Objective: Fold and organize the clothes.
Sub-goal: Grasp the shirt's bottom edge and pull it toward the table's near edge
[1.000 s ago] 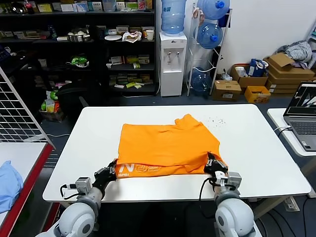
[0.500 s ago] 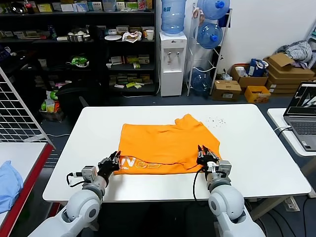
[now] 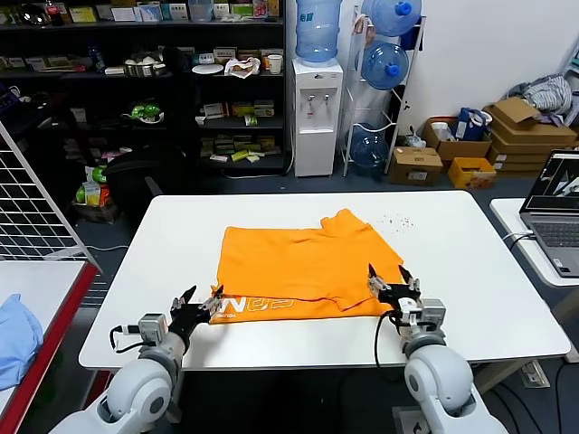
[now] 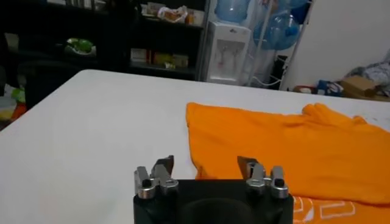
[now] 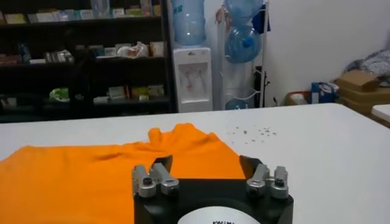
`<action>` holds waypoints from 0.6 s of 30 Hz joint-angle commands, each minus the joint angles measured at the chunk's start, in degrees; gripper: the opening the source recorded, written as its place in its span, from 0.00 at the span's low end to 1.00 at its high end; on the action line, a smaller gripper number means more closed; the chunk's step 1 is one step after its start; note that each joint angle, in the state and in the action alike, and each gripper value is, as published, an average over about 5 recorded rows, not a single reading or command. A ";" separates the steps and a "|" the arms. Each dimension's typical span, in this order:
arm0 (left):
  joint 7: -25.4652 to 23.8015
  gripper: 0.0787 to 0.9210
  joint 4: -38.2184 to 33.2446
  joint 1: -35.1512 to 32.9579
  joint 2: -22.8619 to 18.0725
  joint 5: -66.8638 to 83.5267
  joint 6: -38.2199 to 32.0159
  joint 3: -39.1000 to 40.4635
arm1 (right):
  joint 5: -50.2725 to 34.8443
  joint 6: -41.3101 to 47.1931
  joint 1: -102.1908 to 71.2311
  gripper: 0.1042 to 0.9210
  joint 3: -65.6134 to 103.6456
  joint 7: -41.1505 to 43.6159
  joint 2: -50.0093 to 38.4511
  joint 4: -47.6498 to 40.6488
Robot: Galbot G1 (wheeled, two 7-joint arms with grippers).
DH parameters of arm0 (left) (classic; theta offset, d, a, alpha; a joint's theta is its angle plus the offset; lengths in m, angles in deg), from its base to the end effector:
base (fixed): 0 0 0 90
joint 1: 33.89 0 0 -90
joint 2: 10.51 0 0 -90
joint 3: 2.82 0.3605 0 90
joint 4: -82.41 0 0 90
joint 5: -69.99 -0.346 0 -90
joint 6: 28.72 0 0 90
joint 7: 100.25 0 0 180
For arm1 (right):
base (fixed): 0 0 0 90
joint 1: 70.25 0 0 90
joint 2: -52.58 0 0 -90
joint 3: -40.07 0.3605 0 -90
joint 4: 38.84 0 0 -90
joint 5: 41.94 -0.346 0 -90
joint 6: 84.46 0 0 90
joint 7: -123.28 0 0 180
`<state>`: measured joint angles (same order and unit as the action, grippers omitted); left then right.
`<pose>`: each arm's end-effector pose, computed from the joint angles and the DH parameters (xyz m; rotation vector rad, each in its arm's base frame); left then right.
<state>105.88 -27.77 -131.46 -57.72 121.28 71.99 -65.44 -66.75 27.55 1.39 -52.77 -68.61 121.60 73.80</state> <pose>0.2492 0.0542 -0.3140 -0.1896 -2.6804 0.1530 0.2341 -0.0666 -0.3073 -0.0057 -2.7796 -0.0450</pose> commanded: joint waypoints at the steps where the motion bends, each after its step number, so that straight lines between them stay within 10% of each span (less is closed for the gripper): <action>1: -0.16 0.83 -3.61 -9.25 -0.17 -0.52 0.13 -1.11 | -1.46 -0.84 -6.19 0.96 3.98 3.17 -4.63 1.00; 18: -0.86 1.00 0.58 -7.12 -2.37 -0.53 0.37 -1.10 | -7.73 6.61 -2.68 1.00 3.12 3.27 -4.07 -4.45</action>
<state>105.20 -27.97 -137.37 -59.64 120.85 72.42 -66.27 -72.69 32.61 -1.13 -50.26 -65.81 118.42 70.97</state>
